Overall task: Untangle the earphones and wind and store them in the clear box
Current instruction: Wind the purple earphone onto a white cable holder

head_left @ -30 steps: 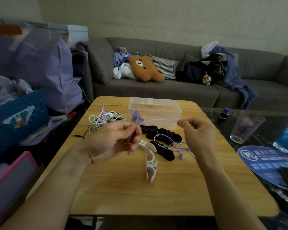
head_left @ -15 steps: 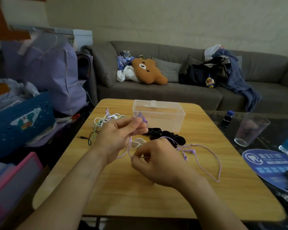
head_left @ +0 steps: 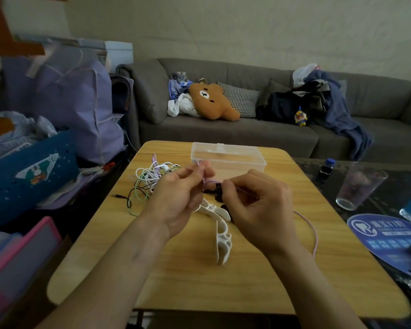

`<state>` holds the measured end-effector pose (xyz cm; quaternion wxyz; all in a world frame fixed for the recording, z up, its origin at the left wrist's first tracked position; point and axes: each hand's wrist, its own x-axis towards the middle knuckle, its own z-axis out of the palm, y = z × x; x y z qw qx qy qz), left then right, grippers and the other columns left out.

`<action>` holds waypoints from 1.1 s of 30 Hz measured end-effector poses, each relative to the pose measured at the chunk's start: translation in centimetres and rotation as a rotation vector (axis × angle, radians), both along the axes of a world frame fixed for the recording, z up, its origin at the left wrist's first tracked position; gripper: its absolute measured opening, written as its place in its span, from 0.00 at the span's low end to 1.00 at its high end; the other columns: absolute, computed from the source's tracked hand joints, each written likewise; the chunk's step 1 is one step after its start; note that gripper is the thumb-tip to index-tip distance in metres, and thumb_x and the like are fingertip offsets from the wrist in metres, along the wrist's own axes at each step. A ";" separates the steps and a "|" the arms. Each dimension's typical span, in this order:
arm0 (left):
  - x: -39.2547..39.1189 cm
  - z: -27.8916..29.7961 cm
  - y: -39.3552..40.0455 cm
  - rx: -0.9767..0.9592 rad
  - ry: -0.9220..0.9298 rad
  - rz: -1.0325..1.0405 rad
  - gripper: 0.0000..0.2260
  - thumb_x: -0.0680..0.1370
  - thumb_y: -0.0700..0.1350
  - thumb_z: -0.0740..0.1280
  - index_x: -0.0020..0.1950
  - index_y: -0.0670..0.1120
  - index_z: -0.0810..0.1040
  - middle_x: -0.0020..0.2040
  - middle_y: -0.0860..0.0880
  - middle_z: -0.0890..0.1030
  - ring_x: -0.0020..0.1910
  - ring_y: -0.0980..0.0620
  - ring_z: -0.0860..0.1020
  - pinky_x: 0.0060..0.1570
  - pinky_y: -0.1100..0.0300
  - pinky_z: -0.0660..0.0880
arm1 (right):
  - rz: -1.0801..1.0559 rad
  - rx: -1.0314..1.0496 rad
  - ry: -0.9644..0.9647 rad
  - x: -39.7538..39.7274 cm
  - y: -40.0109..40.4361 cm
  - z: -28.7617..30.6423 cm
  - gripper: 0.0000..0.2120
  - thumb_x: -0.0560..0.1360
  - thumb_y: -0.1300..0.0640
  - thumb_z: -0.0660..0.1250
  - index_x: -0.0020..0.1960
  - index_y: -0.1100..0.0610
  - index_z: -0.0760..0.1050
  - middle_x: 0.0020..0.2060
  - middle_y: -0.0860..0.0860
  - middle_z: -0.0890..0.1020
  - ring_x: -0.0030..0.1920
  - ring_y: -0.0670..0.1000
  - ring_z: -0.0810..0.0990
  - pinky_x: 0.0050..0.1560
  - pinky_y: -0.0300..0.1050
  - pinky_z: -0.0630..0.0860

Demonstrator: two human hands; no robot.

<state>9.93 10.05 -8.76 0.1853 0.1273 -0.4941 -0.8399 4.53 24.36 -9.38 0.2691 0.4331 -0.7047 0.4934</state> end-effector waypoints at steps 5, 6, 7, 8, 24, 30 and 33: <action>-0.6 -0.6 0.3 0.223 -0.038 0.043 0.05 0.82 0.39 0.62 0.53 0.40 0.77 0.45 0.46 0.83 0.41 0.56 0.84 0.19 0.71 0.60 | -0.026 -0.067 0.031 0.3 0.0 0.0 0.10 0.69 0.57 0.67 0.30 0.59 0.76 0.25 0.49 0.75 0.26 0.48 0.72 0.26 0.41 0.67; -0.5 -0.6 0.2 0.268 -0.038 0.057 0.05 0.82 0.39 0.63 0.51 0.40 0.77 0.46 0.45 0.83 0.43 0.56 0.85 0.19 0.71 0.60 | -0.018 -0.056 0.026 0.3 0.0 -0.1 0.10 0.68 0.57 0.67 0.30 0.59 0.76 0.25 0.49 0.74 0.26 0.48 0.72 0.26 0.43 0.67; -0.5 -0.4 0.1 0.315 -0.037 0.069 0.05 0.82 0.39 0.63 0.49 0.40 0.77 0.46 0.44 0.84 0.45 0.55 0.84 0.18 0.70 0.60 | -0.003 -0.042 0.017 0.3 0.0 -0.2 0.11 0.68 0.56 0.66 0.29 0.59 0.75 0.24 0.49 0.74 0.25 0.49 0.71 0.25 0.44 0.66; -0.5 -0.2 0.0 0.360 -0.031 0.079 0.05 0.82 0.39 0.63 0.48 0.40 0.77 0.45 0.44 0.85 0.46 0.55 0.84 0.18 0.70 0.61 | 0.018 -0.028 0.008 0.3 0.0 -0.3 0.11 0.67 0.56 0.66 0.28 0.59 0.74 0.24 0.49 0.73 0.25 0.49 0.71 0.25 0.43 0.66; 0.8 -0.6 1.1 -0.630 0.035 -0.327 0.11 0.85 0.37 0.56 0.55 0.39 0.78 0.37 0.45 0.77 0.31 0.47 0.72 0.25 0.59 0.58 | 0.030 0.010 -0.115 -2.1 2.1 0.2 0.03 0.78 0.57 0.70 0.46 0.52 0.81 0.33 0.40 0.80 0.32 0.42 0.80 0.31 0.30 0.72; 0.7 -0.1 0.8 -0.214 -0.106 -0.449 0.15 0.82 0.52 0.57 0.43 0.44 0.74 0.31 0.50 0.66 0.26 0.55 0.62 0.27 0.60 0.50 | -0.011 0.093 -0.498 -3.0 2.1 -0.8 0.10 0.73 0.45 0.70 0.40 0.50 0.83 0.29 0.44 0.82 0.27 0.44 0.77 0.28 0.37 0.71; 0.7 0.5 -0.1 0.172 -0.020 -0.358 0.13 0.78 0.53 0.59 0.38 0.47 0.70 0.27 0.53 0.63 0.22 0.57 0.61 0.25 0.62 0.48 | 0.008 0.226 -0.567 -3.0 1.9 -0.8 0.11 0.76 0.46 0.71 0.40 0.51 0.83 0.28 0.47 0.82 0.26 0.46 0.75 0.27 0.43 0.71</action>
